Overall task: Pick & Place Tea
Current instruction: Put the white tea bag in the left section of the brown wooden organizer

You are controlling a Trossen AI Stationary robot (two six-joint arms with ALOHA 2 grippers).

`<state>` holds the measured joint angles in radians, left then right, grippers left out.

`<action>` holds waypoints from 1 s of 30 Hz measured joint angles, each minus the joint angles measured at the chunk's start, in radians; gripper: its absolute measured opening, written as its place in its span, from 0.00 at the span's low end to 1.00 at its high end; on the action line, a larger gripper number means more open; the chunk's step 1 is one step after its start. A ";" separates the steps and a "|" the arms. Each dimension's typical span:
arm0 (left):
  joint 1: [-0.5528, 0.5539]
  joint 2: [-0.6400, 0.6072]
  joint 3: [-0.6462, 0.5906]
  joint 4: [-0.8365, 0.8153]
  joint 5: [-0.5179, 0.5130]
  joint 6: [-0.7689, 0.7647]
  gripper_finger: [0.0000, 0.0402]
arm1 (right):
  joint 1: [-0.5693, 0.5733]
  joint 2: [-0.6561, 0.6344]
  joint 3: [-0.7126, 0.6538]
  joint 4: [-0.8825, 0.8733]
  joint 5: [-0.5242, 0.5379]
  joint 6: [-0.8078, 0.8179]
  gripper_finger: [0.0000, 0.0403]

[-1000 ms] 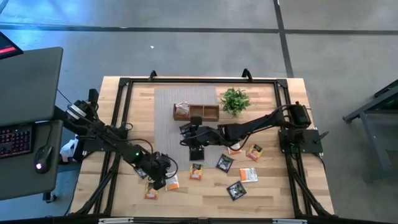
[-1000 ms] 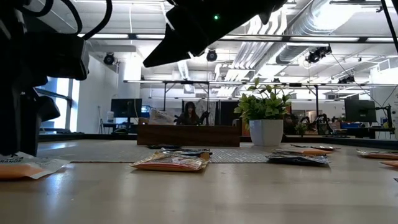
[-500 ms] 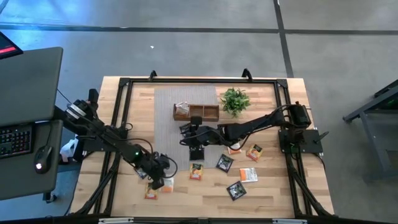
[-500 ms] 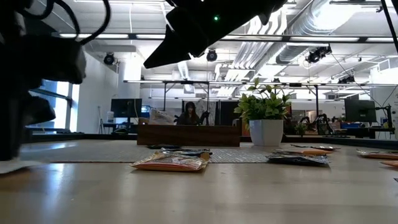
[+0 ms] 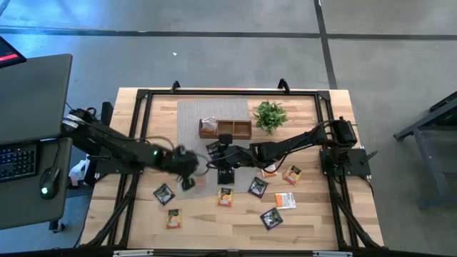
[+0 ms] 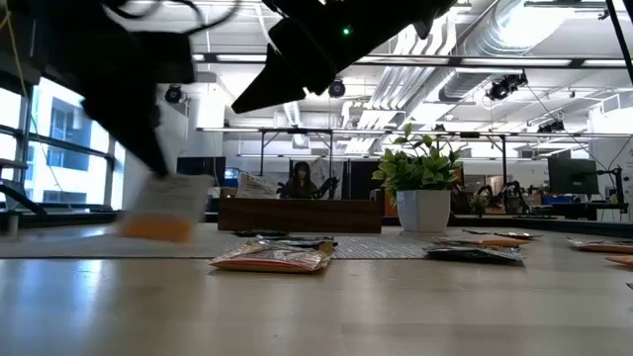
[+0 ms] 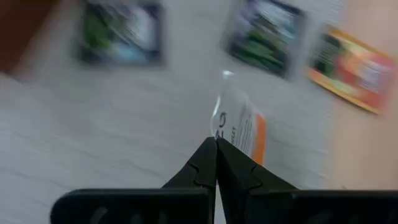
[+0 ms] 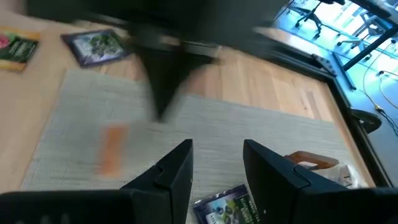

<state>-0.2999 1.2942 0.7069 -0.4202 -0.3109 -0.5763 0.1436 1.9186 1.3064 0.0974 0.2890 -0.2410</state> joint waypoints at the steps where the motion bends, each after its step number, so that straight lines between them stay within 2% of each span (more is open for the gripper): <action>1: 0.037 0.000 0.006 0.003 -0.018 0.067 0.00 | 0.002 0.000 0.000 -0.012 0.000 0.000 0.34; 5: 0.187 0.004 0.038 0.035 -0.062 0.277 0.00 | 0.014 0.000 0.000 -0.075 0.051 0.018 0.34; 9: 0.322 0.014 0.048 0.102 -0.094 0.420 0.00 | 0.033 0.000 0.000 -0.163 0.177 0.030 0.34; 14: 0.440 0.011 0.050 0.211 -0.099 0.580 0.00 | 0.043 0.000 0.000 -0.255 0.309 0.031 0.34; 23: 0.584 0.020 0.050 0.239 -0.135 0.766 0.00 | 0.028 0.000 0.000 -0.301 0.321 0.057 0.34; 30: 0.607 0.029 0.050 0.245 -0.032 0.786 0.00 | 0.006 0.000 0.000 -0.304 0.315 0.058 0.34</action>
<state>0.3075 1.3229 0.7566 -0.1754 -0.3424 0.2097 0.1498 1.9184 1.3064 -0.2062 0.6036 -0.1829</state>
